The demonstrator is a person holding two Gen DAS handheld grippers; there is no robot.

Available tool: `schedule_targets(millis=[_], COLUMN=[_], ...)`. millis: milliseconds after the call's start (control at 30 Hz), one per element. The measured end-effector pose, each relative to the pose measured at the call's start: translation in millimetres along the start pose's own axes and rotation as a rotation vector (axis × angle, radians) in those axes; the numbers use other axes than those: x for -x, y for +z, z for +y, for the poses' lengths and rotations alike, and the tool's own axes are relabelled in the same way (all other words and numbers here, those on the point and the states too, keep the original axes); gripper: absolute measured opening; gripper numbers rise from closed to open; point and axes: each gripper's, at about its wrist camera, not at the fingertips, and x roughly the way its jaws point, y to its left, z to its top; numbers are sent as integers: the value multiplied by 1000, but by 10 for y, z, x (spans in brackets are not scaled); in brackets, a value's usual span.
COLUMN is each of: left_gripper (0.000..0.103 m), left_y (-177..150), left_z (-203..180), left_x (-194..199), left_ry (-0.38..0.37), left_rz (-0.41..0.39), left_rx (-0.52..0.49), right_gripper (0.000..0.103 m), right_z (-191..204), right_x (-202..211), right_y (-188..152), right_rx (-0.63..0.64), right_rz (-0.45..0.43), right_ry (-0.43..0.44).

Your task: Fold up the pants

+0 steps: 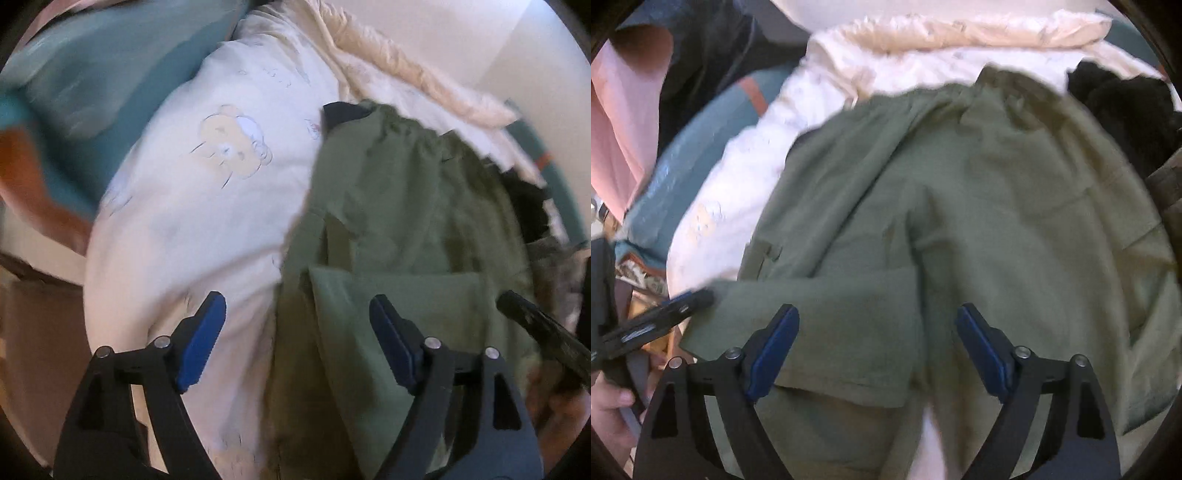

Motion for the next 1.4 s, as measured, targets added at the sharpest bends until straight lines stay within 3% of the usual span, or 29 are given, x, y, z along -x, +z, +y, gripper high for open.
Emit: schedule_targets(millis=[33,100,200,367,467,567,667,733,833,867,933,967,1000,1067,1233,1333,1400], left_gripper=[77,77,77,77,77,77,77,77,77,74,38,9,6,4,4,3,3], left_y=[-88,-404,-921,-1479,-1551,-1538,-1553,-1635,-1714,-1720,-1692,-1689,-1670,-1653,-1650,-1703,-1728], left_z=[46,110,74,-53,-119,-140,-62,-69,-211,-214,-205,-212,-200,-124,269,213,227], left_x=[85,293,472,425,348,410,510,548,346,283,209,180,177,285,493,687,720], left_ry=[-53,-139,-144,-192,-204,-253,-399,-395,-285,-252,-281,-274,-276,-293,-288,-271,-253], left_rz=[0,25,43,102,99,79,135,134,142,134,119,137,155,140,197,181,209], left_rx=[8,-27,-161,-290,-332,-381,-385,-434,-492,-477,-413,-407,-391,-364,-118,-116,-72], right_gripper=[89,89,89,87,82,69,67,67,59,55,40,22,9,4,2,2,2], right_z=[-25,-125,-256,-395,-462,-412,-354,-302,-203,-191,-246,-278,-295,-300,-293,-226,-237], right_x=[63,203,439,435,299,208,203,206,149,125,104,100,103,183,534,699,638], right_y=[-18,-157,-608,-1352,-1703,-1826,-1842,-1884,-1905,-1906,-1885,-1873,-1869,-1860,-1896,-1927,-1961], right_rx=[-13,-55,-66,-100,-173,-196,-203,-195,-148,-150,-182,-201,-208,-208,-211,-203,-226], right_rz=[-3,46,134,240,274,248,228,230,236,236,226,220,219,194,164,154,192], right_ry=[16,136,265,255,263,255,234,208,174,163,155,162,167,179,278,289,281])
